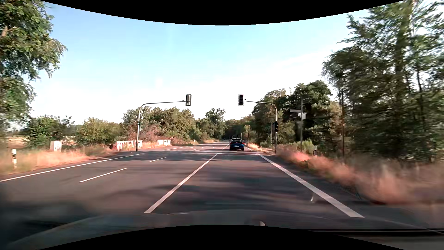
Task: Follow the waypoints while adhering to traffic rules and regulations
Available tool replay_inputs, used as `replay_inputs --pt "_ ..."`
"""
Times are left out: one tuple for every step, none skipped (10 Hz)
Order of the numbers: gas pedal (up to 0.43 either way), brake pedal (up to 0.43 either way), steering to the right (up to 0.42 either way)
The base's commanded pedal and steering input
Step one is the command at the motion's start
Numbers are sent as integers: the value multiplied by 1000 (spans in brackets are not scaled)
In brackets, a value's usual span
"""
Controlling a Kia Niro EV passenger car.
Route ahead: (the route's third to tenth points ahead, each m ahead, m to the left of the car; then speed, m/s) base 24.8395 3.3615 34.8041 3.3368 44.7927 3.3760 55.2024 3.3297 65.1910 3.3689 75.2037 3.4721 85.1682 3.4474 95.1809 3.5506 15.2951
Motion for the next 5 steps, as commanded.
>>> replay_inputs --pt "98 0 0" --pt "98 0 0" --pt "98 0 -1" --pt "98 0 0" --pt "98 0 -1"
